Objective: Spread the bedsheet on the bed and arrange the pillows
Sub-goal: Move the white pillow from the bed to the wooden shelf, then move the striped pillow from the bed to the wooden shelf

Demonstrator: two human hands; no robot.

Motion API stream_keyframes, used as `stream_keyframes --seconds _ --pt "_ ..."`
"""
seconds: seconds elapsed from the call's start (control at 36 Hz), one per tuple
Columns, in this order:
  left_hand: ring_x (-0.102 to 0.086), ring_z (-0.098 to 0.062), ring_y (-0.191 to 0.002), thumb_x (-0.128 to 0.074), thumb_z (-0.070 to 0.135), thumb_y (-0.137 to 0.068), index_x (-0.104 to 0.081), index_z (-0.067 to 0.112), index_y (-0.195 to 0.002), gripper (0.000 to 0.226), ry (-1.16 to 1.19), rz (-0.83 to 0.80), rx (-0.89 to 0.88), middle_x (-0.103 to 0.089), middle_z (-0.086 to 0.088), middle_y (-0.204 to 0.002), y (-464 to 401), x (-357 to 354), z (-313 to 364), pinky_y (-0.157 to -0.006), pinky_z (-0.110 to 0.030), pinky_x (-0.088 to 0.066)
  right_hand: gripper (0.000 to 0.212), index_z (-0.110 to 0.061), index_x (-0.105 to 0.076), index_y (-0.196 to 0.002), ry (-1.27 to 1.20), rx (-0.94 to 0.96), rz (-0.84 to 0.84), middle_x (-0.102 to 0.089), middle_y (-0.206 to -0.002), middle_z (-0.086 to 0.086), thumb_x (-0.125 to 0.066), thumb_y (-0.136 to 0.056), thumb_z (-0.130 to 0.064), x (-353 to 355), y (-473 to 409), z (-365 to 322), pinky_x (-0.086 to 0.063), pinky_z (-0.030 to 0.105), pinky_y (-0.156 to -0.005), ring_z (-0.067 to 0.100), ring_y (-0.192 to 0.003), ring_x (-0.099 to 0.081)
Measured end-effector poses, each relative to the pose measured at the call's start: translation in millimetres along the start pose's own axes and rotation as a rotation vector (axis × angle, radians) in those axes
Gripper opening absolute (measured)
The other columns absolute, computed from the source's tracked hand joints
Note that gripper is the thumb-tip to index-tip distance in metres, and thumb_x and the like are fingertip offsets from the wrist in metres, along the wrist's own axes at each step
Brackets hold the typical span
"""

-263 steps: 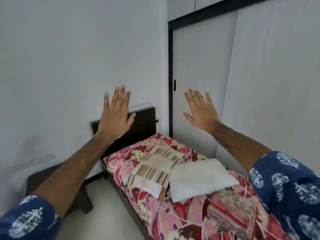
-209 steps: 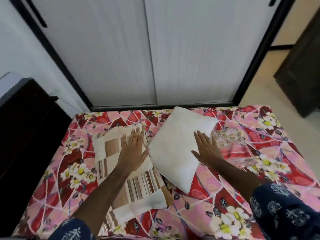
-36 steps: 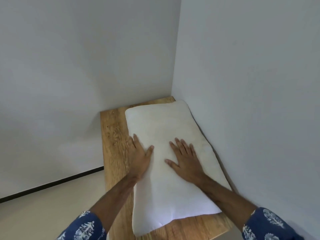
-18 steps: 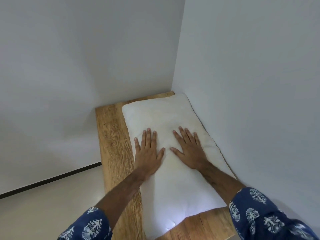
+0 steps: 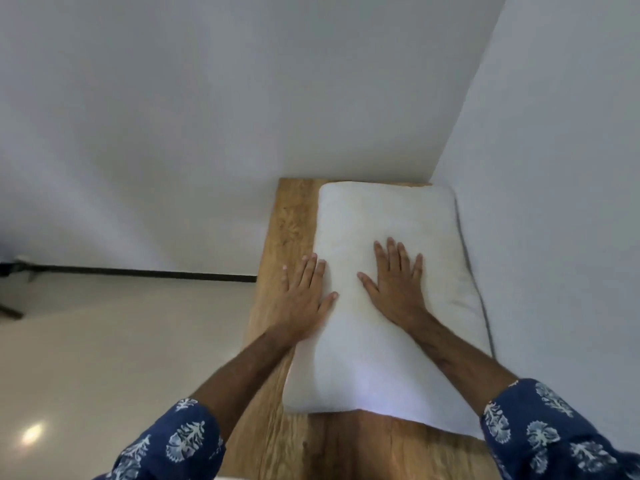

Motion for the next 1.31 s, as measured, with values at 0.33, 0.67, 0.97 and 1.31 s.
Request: stream_keyframes --seconds 0.33,0.67,0.97,1.31 --pt "-0.027 -0.028 -0.151 -0.026 0.059 -0.102 -0.029 0.01 -0.157 0.073 -0.159 0.072 0.575 -0.029 -0.009 -0.164 253 39 -152 -0.118 -0.062 -0.024 0.084 -0.02 -0.014 -0.16 0.116 0.89 -0.194 -0.018 -0.167 0.01 -0.019 -0.094 -0.071 -46 84 -284 -0.012 0.061 -0.12 0.03 -0.154 -0.018" --pt "-0.019 -0.027 -0.154 -0.019 0.061 -0.099 -0.025 0.013 -0.158 0.076 -0.129 0.21 1.233 -0.023 -0.009 -0.166 665 58 -208 -0.121 -0.061 -0.015 0.081 -0.022 -0.004 -0.161 0.157 1.518 -0.292 -0.005 -0.169 0.007 -0.023 -0.098 -0.069 -123 371 -550 -0.002 0.058 -0.123 0.03 -0.156 -0.007" --pt "-0.016 -0.028 -0.155 -0.011 0.062 -0.095 -0.019 0.013 -0.16 0.081 -0.158 0.321 1.765 -0.02 -0.01 -0.166 990 65 -151 -0.122 -0.059 -0.009 0.083 -0.023 0.007 -0.161 0.161 2.027 -0.368 0.008 -0.169 0.006 -0.014 -0.096 -0.071 -147 682 -709 0.007 0.055 -0.122 0.027 -0.156 0.006" --pt "-0.022 -0.029 -0.153 -0.012 0.062 -0.098 -0.026 0.011 -0.158 0.08 -0.113 0.356 2.223 -0.025 -0.01 -0.165 1213 21 -84 -0.119 -0.061 -0.024 0.098 -0.02 0.007 -0.16 0.241 2.483 -0.416 0.008 -0.168 0.01 0.015 -0.083 -0.078 -192 957 -798 0.002 0.057 -0.123 0.032 -0.156 0.003"
Point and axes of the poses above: each hand's wrist, its own y-axis away from the middle knuckle, its own x-axis out of the back of the hand, z = x × y, the point moved 5 cm from there along -y, towards the middle knuckle
